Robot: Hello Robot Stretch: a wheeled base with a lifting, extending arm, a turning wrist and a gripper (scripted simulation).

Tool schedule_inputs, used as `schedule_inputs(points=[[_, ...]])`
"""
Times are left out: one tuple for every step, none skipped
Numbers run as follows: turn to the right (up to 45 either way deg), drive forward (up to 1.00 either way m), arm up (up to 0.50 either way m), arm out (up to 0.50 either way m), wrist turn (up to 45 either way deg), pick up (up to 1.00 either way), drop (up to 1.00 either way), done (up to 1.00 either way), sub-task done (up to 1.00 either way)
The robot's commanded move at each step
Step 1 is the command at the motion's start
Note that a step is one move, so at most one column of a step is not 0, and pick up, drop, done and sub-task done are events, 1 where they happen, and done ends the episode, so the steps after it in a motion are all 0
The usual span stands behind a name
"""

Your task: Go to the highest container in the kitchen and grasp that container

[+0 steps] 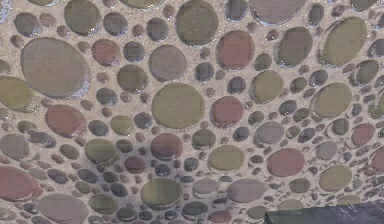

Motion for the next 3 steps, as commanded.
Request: schedule_inputs(points=[[0.0,0.00,0.00,0.38,0.0,0.00,0.00,0.00,0.00],[0.0,0.00,0.00,0.00,45.0,0.00,0.00,0.00,0.00],[0.0,0.00,0.00,0.00,45.0,0.00,0.00,0.00,0.00]])
